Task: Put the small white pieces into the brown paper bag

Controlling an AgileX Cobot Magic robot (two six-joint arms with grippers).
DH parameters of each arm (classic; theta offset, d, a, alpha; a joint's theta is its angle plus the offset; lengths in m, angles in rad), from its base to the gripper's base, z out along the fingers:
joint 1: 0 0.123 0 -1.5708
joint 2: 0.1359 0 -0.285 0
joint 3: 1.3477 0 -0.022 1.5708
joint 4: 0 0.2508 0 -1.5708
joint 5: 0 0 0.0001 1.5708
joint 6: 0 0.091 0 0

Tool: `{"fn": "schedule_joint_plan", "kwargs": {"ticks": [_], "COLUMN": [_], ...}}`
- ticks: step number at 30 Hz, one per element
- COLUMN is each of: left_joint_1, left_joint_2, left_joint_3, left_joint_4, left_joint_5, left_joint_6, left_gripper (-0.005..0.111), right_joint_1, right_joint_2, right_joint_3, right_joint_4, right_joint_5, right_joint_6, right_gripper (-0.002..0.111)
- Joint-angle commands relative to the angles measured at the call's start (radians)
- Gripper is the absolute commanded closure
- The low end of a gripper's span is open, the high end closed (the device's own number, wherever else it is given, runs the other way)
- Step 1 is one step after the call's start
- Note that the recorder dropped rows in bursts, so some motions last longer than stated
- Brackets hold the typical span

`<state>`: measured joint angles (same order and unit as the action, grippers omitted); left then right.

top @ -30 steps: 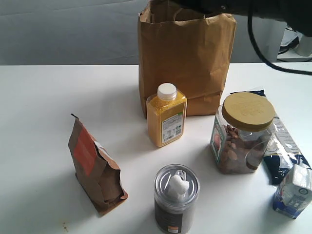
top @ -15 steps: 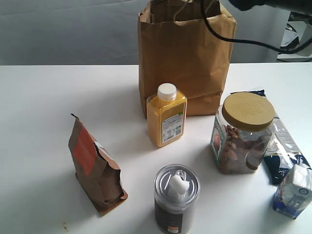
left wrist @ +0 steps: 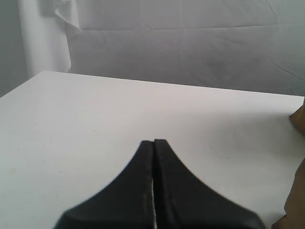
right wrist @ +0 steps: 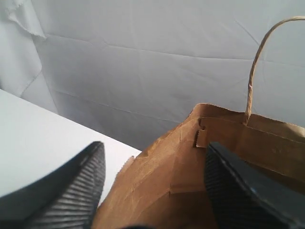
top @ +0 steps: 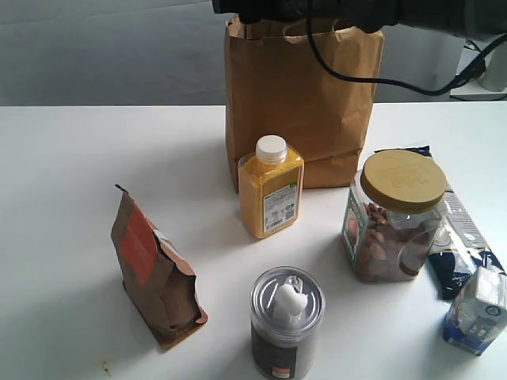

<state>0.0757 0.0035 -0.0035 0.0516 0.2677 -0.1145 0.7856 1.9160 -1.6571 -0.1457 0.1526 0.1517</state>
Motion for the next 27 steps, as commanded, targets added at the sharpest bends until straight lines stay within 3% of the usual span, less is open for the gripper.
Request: {"fn": "schedule_joint_plan", "kwargs": {"ticks": [1, 13, 27], "left_joint_1": [-0.008, -0.008, -0.008], "left_joint_2": [-0.003, -0.003, -0.003], "left_joint_3": [0.004, 0.004, 0.004], "left_joint_4": [-0.008, -0.008, -0.008], "left_joint_5": [-0.006, -0.006, -0.006], "left_joint_6": [-0.006, -0.006, -0.006], "left_gripper": [0.107, 0.107, 0.107], "right_joint_1": [-0.009, 0.065, 0.195], "right_joint_2": [-0.013, -0.218, -0.503], "right_joint_3": [-0.008, 0.035, 0.437], "right_joint_4": [-0.011, -0.127, -0.113], "right_joint_5": [-0.016, 0.085, 0.122], "right_joint_6": [-0.010, -0.006, 0.075], "right_gripper": [0.056, 0.107, 0.108]}}
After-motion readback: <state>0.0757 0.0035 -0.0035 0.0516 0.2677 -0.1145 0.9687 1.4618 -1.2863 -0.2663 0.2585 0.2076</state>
